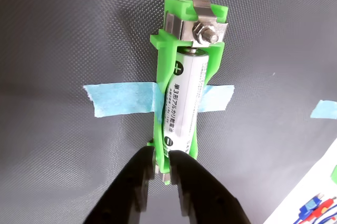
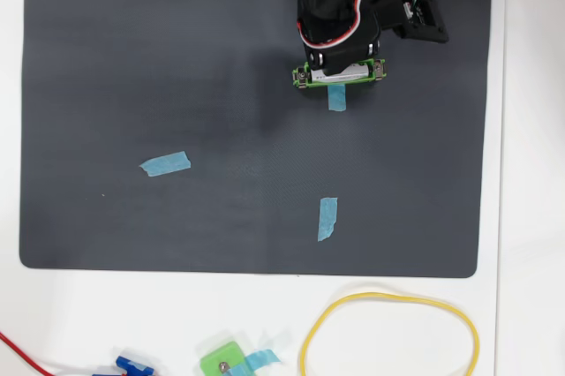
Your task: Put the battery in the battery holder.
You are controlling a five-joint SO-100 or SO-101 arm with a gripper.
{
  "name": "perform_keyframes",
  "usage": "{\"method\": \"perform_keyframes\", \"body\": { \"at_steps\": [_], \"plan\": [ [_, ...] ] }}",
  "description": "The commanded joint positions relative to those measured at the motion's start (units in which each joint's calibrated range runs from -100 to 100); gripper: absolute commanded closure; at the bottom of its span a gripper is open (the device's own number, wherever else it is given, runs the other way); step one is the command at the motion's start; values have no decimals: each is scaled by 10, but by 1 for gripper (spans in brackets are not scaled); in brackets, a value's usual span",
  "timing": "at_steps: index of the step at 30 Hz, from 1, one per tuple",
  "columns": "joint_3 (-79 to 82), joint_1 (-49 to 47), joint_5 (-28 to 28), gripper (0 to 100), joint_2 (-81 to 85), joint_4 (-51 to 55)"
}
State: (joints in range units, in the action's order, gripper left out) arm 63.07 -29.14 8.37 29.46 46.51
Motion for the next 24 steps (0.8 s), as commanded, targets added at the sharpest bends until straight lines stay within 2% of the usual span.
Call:
{"method": "perform_keyframes", "body": {
  "at_steps": [1,10,15,20,24],
  "plan": [
    [51,-2,-21,100,131,-1],
    [209,10,-59,100,475,4],
    [209,59,-57,100,620,107],
    [217,153,-57,100,703,132],
    [217,214,-57,100,698,130]
  ]
}}
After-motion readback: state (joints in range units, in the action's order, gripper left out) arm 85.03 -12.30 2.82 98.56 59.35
